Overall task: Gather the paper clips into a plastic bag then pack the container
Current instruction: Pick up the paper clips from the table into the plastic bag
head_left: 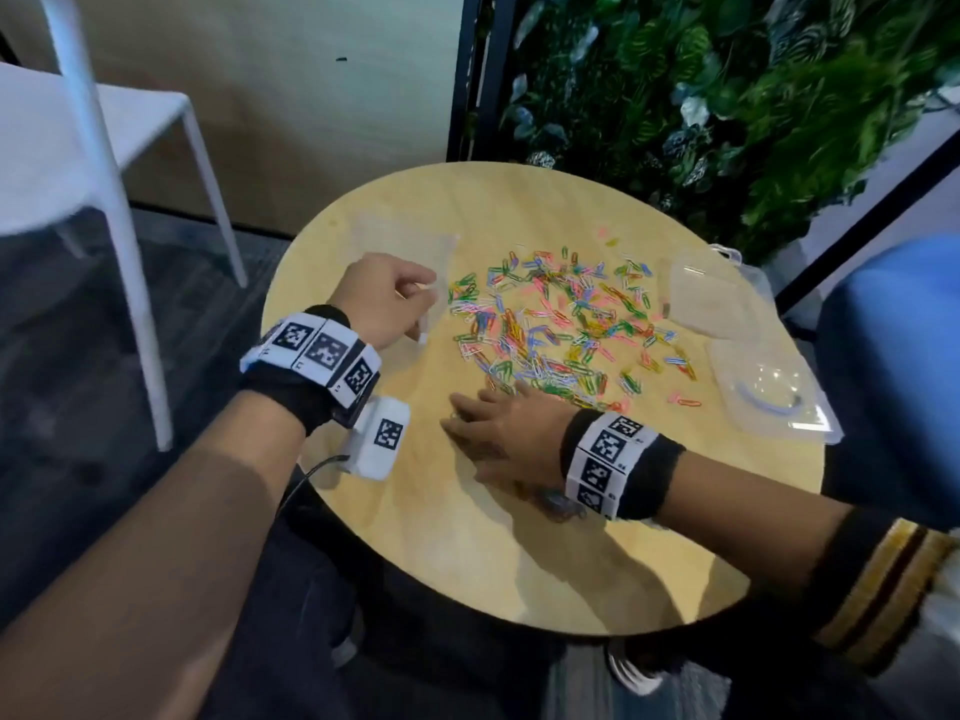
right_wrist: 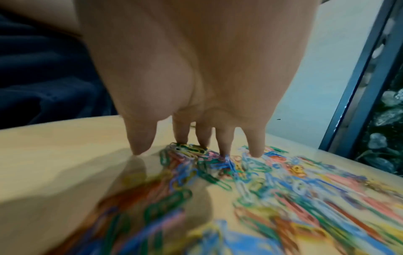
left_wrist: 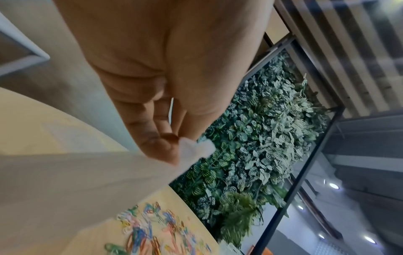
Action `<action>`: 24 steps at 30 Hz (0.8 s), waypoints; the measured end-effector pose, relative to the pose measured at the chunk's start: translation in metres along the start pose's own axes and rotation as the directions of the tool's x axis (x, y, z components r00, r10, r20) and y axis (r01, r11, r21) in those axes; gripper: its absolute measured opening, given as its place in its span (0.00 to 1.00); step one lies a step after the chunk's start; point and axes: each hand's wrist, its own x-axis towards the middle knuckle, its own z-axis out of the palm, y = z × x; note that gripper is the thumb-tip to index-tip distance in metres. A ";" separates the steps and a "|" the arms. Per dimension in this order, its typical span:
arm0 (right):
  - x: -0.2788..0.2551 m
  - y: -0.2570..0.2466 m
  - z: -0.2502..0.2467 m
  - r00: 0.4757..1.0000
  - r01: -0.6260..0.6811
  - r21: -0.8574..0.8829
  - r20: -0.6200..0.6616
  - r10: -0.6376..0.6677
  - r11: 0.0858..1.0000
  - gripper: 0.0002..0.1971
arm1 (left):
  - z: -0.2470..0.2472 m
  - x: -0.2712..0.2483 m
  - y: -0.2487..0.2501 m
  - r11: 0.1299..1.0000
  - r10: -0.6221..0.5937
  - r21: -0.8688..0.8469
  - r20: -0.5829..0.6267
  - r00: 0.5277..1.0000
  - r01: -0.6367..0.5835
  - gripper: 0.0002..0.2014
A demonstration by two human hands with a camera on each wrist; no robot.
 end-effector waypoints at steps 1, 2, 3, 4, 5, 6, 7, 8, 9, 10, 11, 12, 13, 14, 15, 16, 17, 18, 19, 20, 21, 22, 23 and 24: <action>-0.007 0.003 0.001 1.000 0.002 0.009 -0.017 -0.001 1.000 0.31 | 0.004 0.000 0.001 1.000 -0.015 0.015 0.031 0.999 0.015 0.13; -0.013 0.005 0.004 0.998 -0.002 0.049 -0.060 0.005 0.999 0.27 | 0.008 -0.002 0.001 0.999 -0.026 0.037 0.063 0.998 0.024 0.12; -0.018 0.006 0.006 0.994 -0.009 0.096 -0.104 0.019 0.995 0.25 | 0.011 -0.004 0.003 0.998 -0.029 0.060 0.097 0.995 0.023 0.10; -0.020 0.007 0.008 0.989 -0.018 0.131 -0.141 0.036 0.991 0.24 | 0.014 -0.007 0.004 0.997 -0.025 0.082 0.131 0.991 0.014 0.09; -0.021 0.007 0.010 0.985 -0.030 0.143 -0.166 0.054 0.989 0.23 | 0.016 -0.009 0.005 0.995 -0.018 0.104 0.160 0.987 0.001 0.08; -0.021 0.008 0.012 0.980 -0.048 0.142 -0.185 0.075 0.989 0.22 | 0.019 -0.011 0.006 0.992 -0.015 0.124 0.184 0.983 -0.009 0.08; -0.020 0.009 0.013 0.976 -0.073 0.140 -0.195 0.099 0.987 0.21 | 0.021 -0.013 0.007 0.991 -0.017 0.134 0.206 0.978 -0.011 0.08; -0.019 0.009 0.014 0.971 -0.096 0.145 -0.205 0.125 0.985 0.19 | 0.023 -0.014 0.007 0.991 -0.023 0.136 0.227 0.974 -0.008 0.08; -0.018 0.011 0.013 0.965 -0.119 0.156 -0.214 0.151 0.981 0.17 | 0.025 -0.015 0.007 0.991 -0.028 0.134 0.248 0.968 -0.005 0.08; -0.017 0.013 0.013 0.960 -0.138 0.172 -0.219 0.174 0.975 0.15 | 0.028 -0.016 0.008 0.991 -0.031 0.131 0.265 0.964 -0.004 0.08; -0.018 0.015 0.012 0.956 -0.154 0.194 -0.217 0.195 0.969 0.14 | 0.031 -0.016 0.009 0.992 -0.030 0.128 0.275 0.961 -0.006 0.09; -0.018 0.018 0.012 0.951 -0.163 0.229 -0.223 0.215 0.960 0.13 | 0.034 -0.015 0.010 0.992 -0.025 0.127 0.279 0.960 -0.011 0.09; -0.019 0.021 0.010 0.941 -0.167 0.278 -0.240 0.237 0.946 0.13 | 0.036 -0.015 0.011 0.992 -0.021 0.126 0.280 0.960 -0.015 0.09; -0.020 0.025 0.009 0.927 -0.161 0.337 -0.271 0.259 0.928 0.12 | 0.039 -0.014 0.012 0.992 -0.021 0.127 0.280 0.960 -0.016 0.09; -0.021 0.028 0.008 0.906 -0.151 0.394 -0.313 0.286 0.907 0.11 | 0.041 -0.013 0.014 0.992 -0.024 0.129 0.282 0.959 -0.013 0.09; -0.022 0.032 0.008 0.880 -0.147 0.450 -0.348 0.325 0.881 0.10 | 0.042 -0.012 0.015 0.991 -0.031 0.133 0.285 0.958 -0.008 0.09; -0.024 0.035 0.007 0.853 -0.151 0.512 -0.365 0.373 0.846 0.10 | 0.044 -0.011 0.017 0.990 -0.036 0.138 0.290 0.956 -0.005 0.09; -0.026 0.038 0.007 0.828 -0.151 0.573 -0.372 0.420 0.805 0.10 | 0.046 -0.010 0.019 0.989 -0.040 0.145 0.294 0.955 -0.003 0.09; -0.028 0.042 0.006 0.801 -0.154 0.633 -0.370 0.471 0.758 0.09 | 0.048 -0.009 0.020 0.989 -0.040 0.146 0.295 0.955 -0.003 0.09; -0.029 0.046 0.006 0.772 -0.149 0.694 -0.364 0.522 0.704 0.09 | 0.049 -0.008 0.022 0.989 -0.042 0.145 0.294 0.955 -0.001 0.10; -0.030 0.050 0.007 0.740 -0.136 0.761 -0.348 0.576 0.634 0.08 | 0.051 -0.006 0.023 0.990 -0.045 0.140 0.293 0.955 0.004 0.09; -0.031 0.055 0.010 0.708 -0.109 0.833 -0.318 0.631 0.542 0.08 | 0.053 -0.005 0.024 0.990 -0.049 0.138 0.293 0.955 0.009 0.09; -0.032 0.060 0.013 0.682 -0.066 0.904 -0.269 0.680 0.423 0.08 | 0.055 -0.005 0.025 0.990 -0.052 0.137 0.293 0.955 0.012 0.09; -0.034 0.063 0.016 0.665 -0.007 0.959 -0.207 0.718 0.283 0.08 | 0.056 -0.005 0.027 0.991 -0.055 0.137 0.296 0.954 0.015 0.09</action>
